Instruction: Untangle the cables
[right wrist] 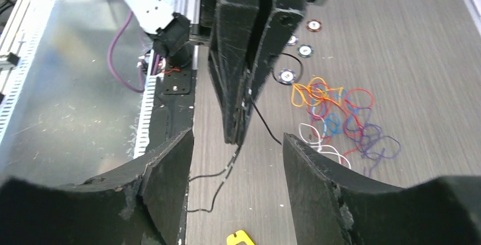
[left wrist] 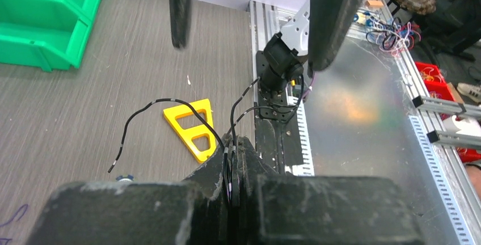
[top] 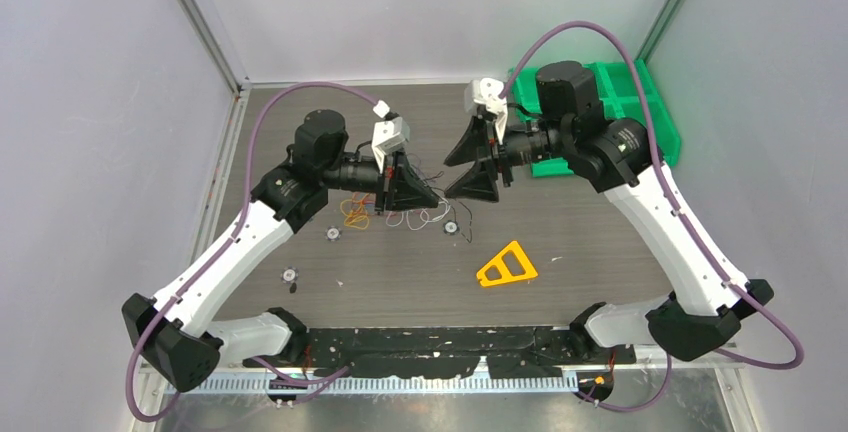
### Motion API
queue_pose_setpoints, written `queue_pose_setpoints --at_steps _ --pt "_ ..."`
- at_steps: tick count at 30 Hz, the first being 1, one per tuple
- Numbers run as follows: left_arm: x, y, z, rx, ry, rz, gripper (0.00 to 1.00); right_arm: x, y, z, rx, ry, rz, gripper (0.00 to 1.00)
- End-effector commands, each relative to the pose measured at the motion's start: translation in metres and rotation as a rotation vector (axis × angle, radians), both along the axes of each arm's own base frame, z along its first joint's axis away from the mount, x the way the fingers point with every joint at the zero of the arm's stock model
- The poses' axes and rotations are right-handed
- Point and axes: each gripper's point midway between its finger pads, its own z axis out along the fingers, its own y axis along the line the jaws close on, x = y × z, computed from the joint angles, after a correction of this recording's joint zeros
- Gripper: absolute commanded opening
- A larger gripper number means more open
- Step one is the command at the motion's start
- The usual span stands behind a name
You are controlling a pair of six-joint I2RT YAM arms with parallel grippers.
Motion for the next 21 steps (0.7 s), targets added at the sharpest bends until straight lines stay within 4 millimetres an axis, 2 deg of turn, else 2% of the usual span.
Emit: queue_pose_setpoints --at_steps 1,4,12,21 --pt "-0.012 -0.002 0.022 -0.036 -0.1 -0.065 0.0 -0.018 0.012 0.005 0.017 -0.007 0.085 0.63" --pt "-0.016 -0.003 0.025 -0.036 -0.112 -0.082 0.0 -0.022 0.019 -0.001 0.006 0.006 0.108 0.59" --pt "-0.016 -0.006 0.028 -0.038 -0.151 -0.095 0.0 -0.022 0.029 -0.009 -0.011 0.013 0.123 0.38" --pt "-0.018 -0.008 0.03 -0.042 -0.155 -0.105 0.0 -0.015 0.031 -0.013 -0.025 -0.001 0.098 0.32"
